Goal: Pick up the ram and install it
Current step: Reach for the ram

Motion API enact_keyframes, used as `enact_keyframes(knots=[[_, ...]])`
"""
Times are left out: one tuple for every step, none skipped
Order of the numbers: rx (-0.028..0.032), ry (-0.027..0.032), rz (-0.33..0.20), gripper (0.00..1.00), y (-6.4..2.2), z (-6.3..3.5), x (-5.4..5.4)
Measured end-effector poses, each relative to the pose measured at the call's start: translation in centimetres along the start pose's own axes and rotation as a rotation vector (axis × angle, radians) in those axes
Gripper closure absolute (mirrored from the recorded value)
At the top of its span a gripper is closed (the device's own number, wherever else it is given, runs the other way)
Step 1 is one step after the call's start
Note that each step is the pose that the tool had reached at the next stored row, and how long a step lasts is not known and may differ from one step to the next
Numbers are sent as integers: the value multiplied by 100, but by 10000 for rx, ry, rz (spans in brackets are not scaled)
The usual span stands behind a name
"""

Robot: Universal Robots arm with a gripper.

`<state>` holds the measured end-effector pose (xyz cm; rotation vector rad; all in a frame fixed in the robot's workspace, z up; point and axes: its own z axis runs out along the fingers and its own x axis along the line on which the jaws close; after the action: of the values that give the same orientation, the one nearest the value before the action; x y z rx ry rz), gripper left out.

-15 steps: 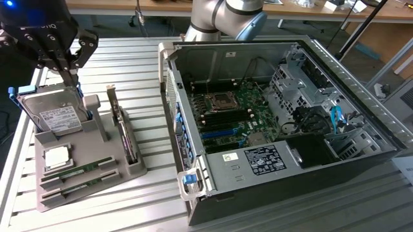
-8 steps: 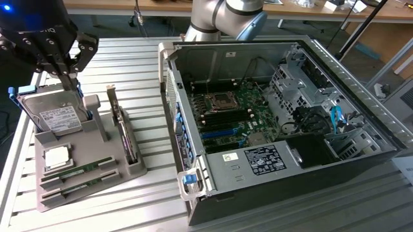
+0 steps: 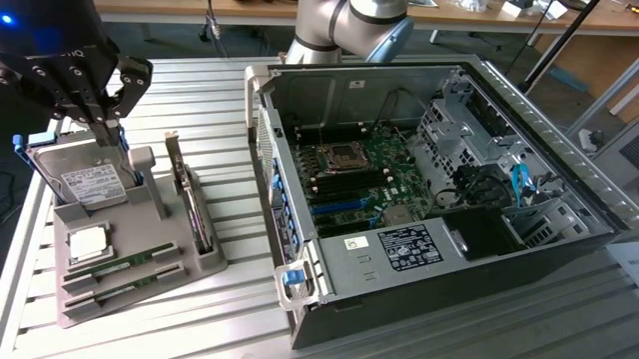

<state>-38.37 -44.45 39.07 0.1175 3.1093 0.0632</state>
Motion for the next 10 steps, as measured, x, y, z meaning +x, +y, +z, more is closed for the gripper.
enact_keyframes(knots=[[0,-1,0,89,-13,0,-1],[1,-1,0,89,-47,-1,-4],[2,-1,0,89,-69,-2,-6],[2,-1,0,89,-91,-3,-7],[2,-1,0,89,-125,-4,-9],[2,-2,0,89,-163,-6,-12],[2,-2,0,89,-201,-7,-15],[3,0,0,89,-234,-10,-18],[3,-1,-1,89,-265,-10,-21],[3,-1,-1,89,-297,-11,-23]])
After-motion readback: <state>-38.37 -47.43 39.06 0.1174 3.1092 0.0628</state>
